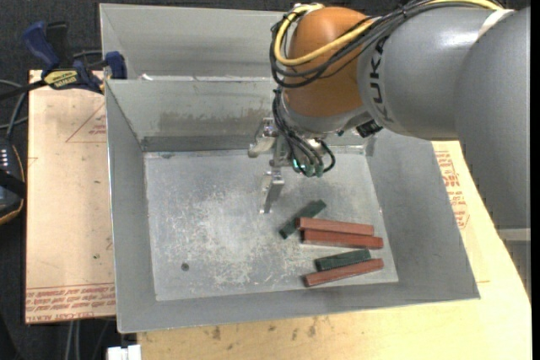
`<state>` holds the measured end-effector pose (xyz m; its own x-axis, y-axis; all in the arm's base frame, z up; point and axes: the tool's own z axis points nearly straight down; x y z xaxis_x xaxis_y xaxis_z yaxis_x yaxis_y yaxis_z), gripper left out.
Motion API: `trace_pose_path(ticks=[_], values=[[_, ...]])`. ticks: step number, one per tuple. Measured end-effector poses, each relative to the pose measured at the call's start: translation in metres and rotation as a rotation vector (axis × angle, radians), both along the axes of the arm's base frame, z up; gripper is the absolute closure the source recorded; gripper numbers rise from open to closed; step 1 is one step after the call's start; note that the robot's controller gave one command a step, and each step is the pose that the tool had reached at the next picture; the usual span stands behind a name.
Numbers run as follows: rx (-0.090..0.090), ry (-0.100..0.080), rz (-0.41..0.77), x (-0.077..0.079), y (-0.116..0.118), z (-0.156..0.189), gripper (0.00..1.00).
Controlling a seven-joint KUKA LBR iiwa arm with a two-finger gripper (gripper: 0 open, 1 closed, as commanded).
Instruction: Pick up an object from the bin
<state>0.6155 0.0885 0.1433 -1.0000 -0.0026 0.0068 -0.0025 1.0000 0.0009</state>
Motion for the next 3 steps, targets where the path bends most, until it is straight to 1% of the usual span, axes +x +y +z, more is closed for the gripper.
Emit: trace_pose_path(ticks=[1,2,3], values=[[0.001,-0.008,-0.001,0.002,0.0,0.004,0.0],[0.002,-0.009,0.068,-0.023,-0.047,-0.002,0.0],[-0.002,-0.013,0.15,-0.043,-0.043,-0.054,0.0]])
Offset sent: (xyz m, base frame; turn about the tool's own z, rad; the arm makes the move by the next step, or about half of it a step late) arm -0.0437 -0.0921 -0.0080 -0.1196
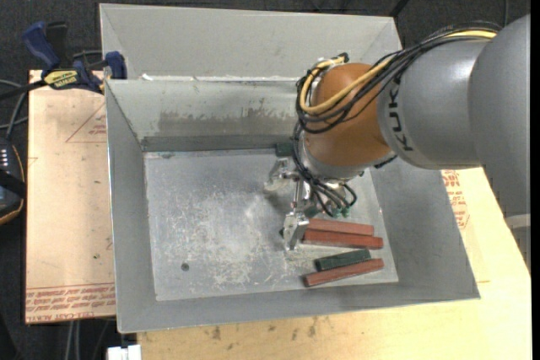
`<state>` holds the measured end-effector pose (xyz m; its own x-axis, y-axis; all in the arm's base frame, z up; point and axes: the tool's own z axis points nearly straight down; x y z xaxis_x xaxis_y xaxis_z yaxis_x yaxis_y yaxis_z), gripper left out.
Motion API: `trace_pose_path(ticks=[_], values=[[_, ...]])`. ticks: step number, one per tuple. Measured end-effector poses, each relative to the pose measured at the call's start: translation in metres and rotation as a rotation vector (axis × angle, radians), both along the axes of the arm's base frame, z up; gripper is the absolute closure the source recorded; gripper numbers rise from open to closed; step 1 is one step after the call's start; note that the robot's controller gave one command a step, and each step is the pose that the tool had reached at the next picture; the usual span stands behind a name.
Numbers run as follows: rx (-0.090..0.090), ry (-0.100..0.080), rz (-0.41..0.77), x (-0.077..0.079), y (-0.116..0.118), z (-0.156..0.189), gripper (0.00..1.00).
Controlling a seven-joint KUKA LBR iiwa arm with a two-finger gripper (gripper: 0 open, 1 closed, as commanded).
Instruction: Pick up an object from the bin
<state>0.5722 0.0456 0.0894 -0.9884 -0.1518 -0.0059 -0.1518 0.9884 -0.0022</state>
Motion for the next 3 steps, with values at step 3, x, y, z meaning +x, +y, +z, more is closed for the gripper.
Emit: trace_pose_path(ticks=[3], values=[[0.002,0.001,0.046,0.036,-0.062,0.122,1.0]])
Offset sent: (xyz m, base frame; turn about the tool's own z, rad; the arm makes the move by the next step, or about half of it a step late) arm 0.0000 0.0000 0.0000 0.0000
